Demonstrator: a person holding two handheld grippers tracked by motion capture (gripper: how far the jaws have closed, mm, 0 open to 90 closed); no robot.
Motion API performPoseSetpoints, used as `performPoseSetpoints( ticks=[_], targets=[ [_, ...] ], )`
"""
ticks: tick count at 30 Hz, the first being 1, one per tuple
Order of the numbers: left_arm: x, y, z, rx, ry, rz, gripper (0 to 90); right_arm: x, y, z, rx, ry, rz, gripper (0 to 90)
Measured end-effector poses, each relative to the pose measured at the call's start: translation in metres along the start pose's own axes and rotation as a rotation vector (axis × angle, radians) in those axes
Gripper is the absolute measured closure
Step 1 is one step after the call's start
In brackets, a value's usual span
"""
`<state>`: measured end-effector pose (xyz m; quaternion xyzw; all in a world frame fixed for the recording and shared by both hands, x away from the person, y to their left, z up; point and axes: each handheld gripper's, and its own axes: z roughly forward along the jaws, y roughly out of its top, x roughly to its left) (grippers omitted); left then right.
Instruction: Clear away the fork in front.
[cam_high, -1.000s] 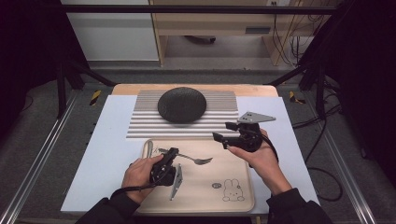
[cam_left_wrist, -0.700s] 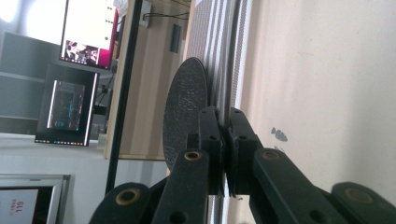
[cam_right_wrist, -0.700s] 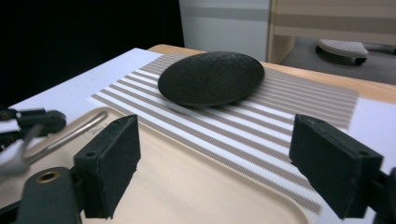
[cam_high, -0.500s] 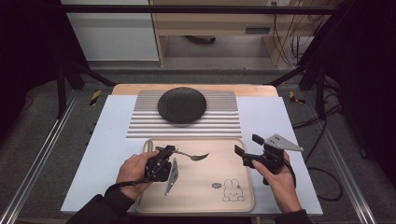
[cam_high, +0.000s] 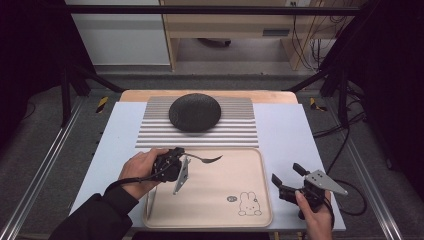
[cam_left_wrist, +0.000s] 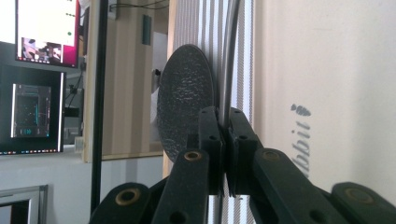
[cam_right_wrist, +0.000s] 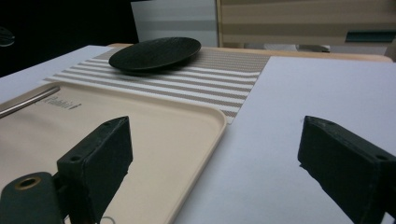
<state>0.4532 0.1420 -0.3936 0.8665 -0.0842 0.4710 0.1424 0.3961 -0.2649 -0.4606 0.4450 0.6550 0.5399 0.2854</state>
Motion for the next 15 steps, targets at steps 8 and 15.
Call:
performPoseSetpoints(
  ticks=[8,15],
  targets=[
    [0.021,-0.004,0.002,-0.003,-0.058,-0.009,86.9,-0.002,-0.003,-0.002,0.007,-0.029,-0.075,10.6],
    [0.027,-0.002,0.009,0.008,-0.14,0.036,86.9,-0.005,-0.006,0.001,0.028,-0.037,-0.082,10.8]
  ],
)
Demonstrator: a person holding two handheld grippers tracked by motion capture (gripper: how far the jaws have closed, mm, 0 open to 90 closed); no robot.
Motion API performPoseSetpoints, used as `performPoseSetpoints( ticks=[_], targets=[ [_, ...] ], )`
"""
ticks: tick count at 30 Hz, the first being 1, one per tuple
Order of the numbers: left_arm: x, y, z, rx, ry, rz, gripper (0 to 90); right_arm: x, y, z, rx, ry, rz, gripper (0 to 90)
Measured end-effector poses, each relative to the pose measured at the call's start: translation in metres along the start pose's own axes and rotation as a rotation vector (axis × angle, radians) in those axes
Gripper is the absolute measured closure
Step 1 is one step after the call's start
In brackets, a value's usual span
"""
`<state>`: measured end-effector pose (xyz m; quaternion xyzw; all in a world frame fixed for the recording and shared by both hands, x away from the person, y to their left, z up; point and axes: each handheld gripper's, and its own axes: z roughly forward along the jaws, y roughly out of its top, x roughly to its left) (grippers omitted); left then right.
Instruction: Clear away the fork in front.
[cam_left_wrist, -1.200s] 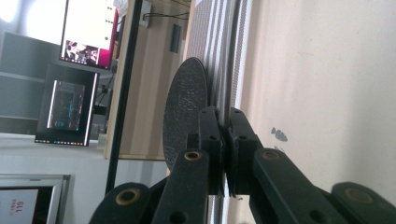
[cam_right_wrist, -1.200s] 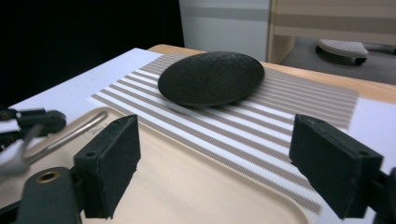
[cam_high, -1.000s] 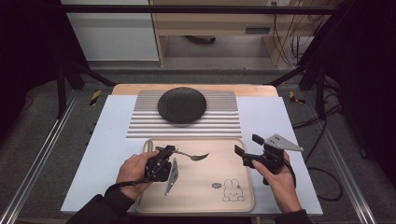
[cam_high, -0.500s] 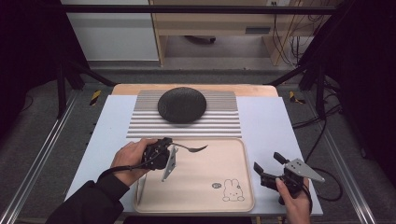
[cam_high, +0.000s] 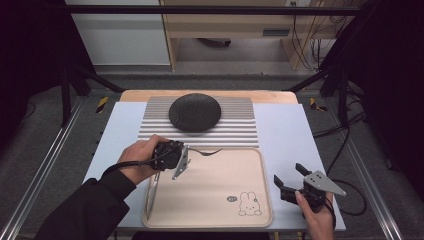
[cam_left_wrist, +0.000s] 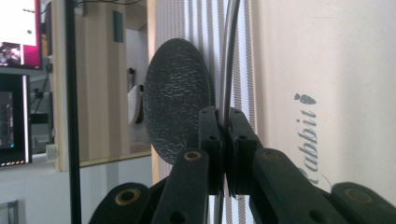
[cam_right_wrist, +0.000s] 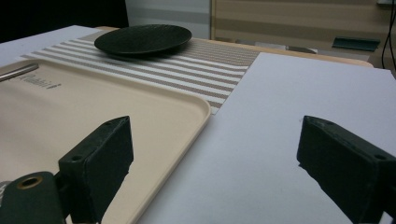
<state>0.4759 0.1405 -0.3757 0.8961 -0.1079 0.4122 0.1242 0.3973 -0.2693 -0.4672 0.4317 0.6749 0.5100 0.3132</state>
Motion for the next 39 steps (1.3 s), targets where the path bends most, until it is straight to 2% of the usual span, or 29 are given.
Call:
performPoseSetpoints(
  ticks=[7,16,21,23,27,32,35,39],
  targets=[
    [-0.005,-0.001,0.013,0.031,-0.078,0.028,86.9,-0.001,0.0,-0.001,-0.005,0.004,0.001,10.6],
    [-0.017,0.0,0.026,0.057,-0.132,0.061,87.0,-0.001,-0.001,0.0,-0.01,0.005,-0.005,10.7],
    [-0.025,-0.001,0.034,0.044,-0.169,0.066,86.9,0.001,-0.001,0.0,-0.003,0.01,-0.01,10.7],
    [-0.027,-0.001,0.036,0.049,-0.178,0.079,86.9,0.001,-0.001,0.001,-0.002,0.011,-0.011,10.7],
    [-0.03,-0.002,0.039,0.043,-0.191,0.07,86.9,0.002,-0.001,0.001,0.005,0.014,-0.013,10.7],
    [-0.035,-0.006,0.043,0.054,-0.212,0.087,86.9,0.002,-0.001,0.001,0.005,0.015,-0.016,10.7],
    [-0.037,-0.008,0.046,0.059,-0.228,0.083,86.9,0.002,-0.001,0.002,0.006,0.017,-0.016,10.6],
    [-0.037,-0.011,0.052,0.069,-0.254,0.109,86.8,0.003,-0.002,0.002,0.01,0.022,-0.016,10.5]
  ],
)
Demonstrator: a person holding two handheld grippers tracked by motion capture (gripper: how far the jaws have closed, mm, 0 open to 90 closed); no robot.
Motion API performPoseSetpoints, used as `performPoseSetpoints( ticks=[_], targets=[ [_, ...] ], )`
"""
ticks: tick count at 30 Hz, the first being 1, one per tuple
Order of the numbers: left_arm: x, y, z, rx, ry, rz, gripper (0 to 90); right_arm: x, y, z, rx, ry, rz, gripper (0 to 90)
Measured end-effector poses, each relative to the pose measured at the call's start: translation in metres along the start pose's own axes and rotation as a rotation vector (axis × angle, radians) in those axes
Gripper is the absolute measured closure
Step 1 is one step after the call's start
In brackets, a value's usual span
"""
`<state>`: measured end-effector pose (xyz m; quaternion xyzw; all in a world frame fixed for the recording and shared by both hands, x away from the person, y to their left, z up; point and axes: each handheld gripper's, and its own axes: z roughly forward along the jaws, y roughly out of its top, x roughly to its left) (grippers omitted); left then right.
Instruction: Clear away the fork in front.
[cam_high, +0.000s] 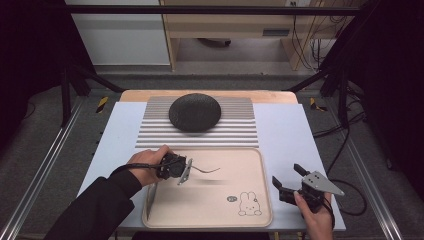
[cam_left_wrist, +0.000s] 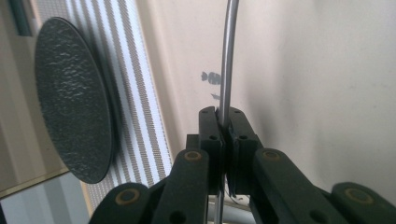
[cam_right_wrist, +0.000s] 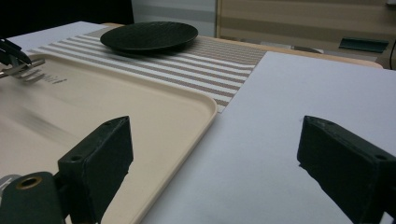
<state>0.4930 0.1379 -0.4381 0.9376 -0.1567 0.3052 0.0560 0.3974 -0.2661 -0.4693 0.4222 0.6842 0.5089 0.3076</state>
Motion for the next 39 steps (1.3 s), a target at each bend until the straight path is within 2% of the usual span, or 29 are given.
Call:
performPoseSetpoints(
  ticks=[8,12,15,17,18,20,24,31,38,39],
  targets=[
    [0.002,-0.005,0.012,0.017,-0.02,-0.005,86.8,0.002,0.0,0.002,0.01,0.009,-0.013,10.2],
    [0.004,-0.004,0.016,0.005,-0.009,-0.02,86.3,0.001,0.0,0.001,0.009,0.007,-0.011,10.1],
    [0.005,-0.005,0.015,-0.008,-0.001,-0.042,81.1,0.001,0.0,0.001,0.011,0.009,-0.008,10.0],
    [0.002,-0.005,0.012,-0.022,-0.005,-0.06,72.7,0.001,0.0,0.001,0.011,0.01,-0.006,9.9],
    [0.0,-0.006,0.008,-0.035,-0.001,-0.065,72.7,0.001,0.0,0.001,0.011,0.01,-0.005,9.9],
    [-0.002,-0.007,0.001,-0.061,0.012,-0.097,71.5,0.001,0.0,0.001,0.009,0.01,-0.004,9.8],
    [-0.003,-0.009,-0.009,-0.125,0.031,-0.201,67.7,0.001,0.0,0.001,0.009,0.009,-0.002,9.8],
    [-0.004,-0.007,-0.013,-0.221,0.049,-0.366,69.4,0.001,0.0,0.001,0.012,0.01,-0.002,9.7],
    [-0.004,0.0,-0.012,-0.286,0.063,-0.473,74.1,0.001,0.0,0.001,0.013,0.009,0.003,9.6],
    [-0.004,0.001,-0.012,-0.306,0.063,-0.5,74.9,0.001,0.0,0.001,0.013,0.009,0.002,9.5]
  ],
)
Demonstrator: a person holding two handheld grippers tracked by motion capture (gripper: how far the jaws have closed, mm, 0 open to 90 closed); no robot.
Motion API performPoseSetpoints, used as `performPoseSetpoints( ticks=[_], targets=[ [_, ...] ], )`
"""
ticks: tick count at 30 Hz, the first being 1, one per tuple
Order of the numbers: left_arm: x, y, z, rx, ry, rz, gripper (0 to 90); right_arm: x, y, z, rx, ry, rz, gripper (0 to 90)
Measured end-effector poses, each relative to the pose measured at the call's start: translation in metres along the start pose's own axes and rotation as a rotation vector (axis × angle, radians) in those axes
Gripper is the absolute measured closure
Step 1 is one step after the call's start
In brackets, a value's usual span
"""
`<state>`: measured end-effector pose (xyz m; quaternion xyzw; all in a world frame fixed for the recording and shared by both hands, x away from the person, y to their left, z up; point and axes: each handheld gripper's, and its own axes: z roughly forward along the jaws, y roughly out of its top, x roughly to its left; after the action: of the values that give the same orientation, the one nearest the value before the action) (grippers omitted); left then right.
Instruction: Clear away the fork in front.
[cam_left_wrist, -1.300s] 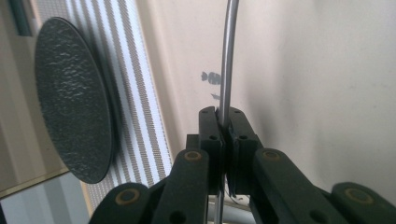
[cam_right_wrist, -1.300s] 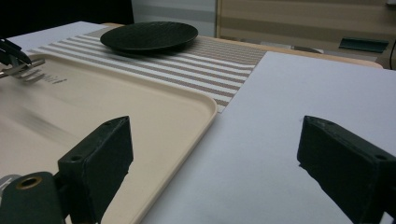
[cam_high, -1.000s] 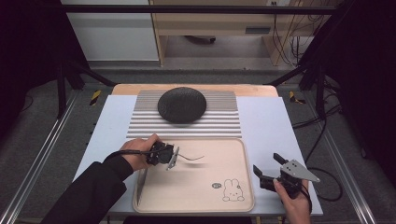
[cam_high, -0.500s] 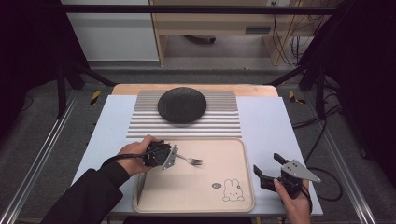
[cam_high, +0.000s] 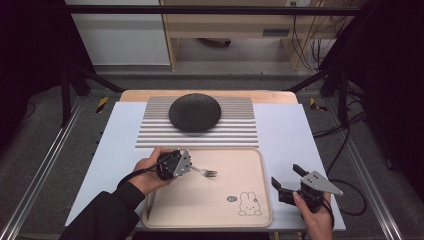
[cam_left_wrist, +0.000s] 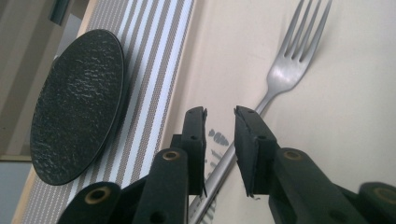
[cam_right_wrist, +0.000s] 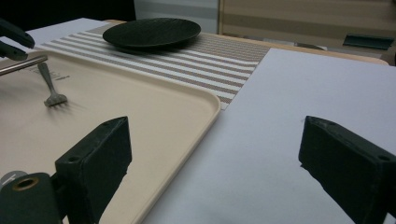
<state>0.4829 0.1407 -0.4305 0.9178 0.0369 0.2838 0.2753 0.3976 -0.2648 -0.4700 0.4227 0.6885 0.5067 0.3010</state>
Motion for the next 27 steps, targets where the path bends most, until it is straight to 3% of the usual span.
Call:
performPoseSetpoints(
  ticks=[8,11,16,23,27],
  targets=[
    [-0.005,0.012,0.003,-0.048,0.025,-0.102,82.9,0.0,0.0,0.0,0.0,0.0,0.0,9.5],
    [-0.005,0.016,0.007,-0.071,0.018,-0.186,86.4,0.0,0.0,0.0,0.001,-0.002,-0.001,9.5],
    [-0.008,0.022,0.016,-0.067,0.02,-0.269,89.9,-0.001,0.0,0.0,0.001,-0.003,0.001,9.4],
    [-0.009,0.025,0.031,-0.072,-0.01,-0.402,90.0,-0.002,0.0,0.0,-0.006,-0.004,0.008,9.4],
    [-0.009,0.024,0.038,-0.054,-0.013,-0.438,90.0,-0.002,0.0,0.0,-0.004,-0.001,0.01,9.4]
  ],
)
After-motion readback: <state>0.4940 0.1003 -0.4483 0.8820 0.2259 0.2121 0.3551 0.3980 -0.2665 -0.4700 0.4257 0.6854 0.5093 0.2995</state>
